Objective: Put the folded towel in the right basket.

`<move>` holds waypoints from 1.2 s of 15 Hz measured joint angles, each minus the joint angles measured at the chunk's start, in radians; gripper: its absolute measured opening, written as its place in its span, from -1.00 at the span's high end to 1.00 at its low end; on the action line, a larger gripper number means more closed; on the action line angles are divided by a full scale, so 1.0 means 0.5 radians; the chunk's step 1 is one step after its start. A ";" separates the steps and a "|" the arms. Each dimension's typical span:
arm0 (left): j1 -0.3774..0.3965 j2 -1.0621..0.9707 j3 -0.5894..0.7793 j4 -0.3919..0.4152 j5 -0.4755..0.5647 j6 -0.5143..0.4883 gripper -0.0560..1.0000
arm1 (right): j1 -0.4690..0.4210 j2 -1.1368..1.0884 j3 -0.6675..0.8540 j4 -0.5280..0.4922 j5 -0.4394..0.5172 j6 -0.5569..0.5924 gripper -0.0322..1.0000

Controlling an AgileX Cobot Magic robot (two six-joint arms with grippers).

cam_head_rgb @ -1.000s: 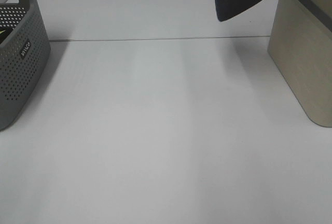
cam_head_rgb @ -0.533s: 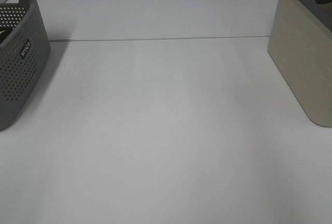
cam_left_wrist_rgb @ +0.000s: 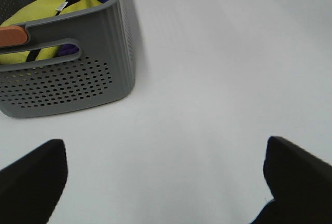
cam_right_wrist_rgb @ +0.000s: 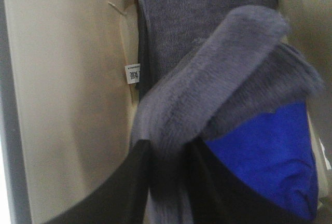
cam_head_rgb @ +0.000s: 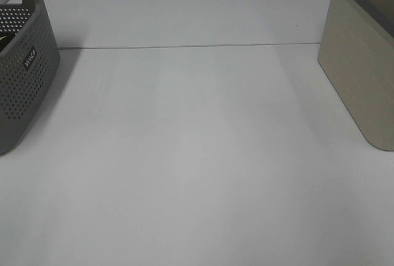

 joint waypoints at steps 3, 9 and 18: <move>0.000 0.000 0.000 0.000 0.000 0.000 -0.95 | 0.000 0.036 0.000 0.048 0.000 0.002 0.01; 0.000 0.000 0.000 0.000 0.000 0.000 -0.95 | 0.314 -0.128 0.000 0.006 0.068 0.016 -0.11; 0.000 0.000 0.000 0.000 0.000 0.000 -0.95 | 0.604 -0.772 0.390 -0.254 0.092 0.266 -0.11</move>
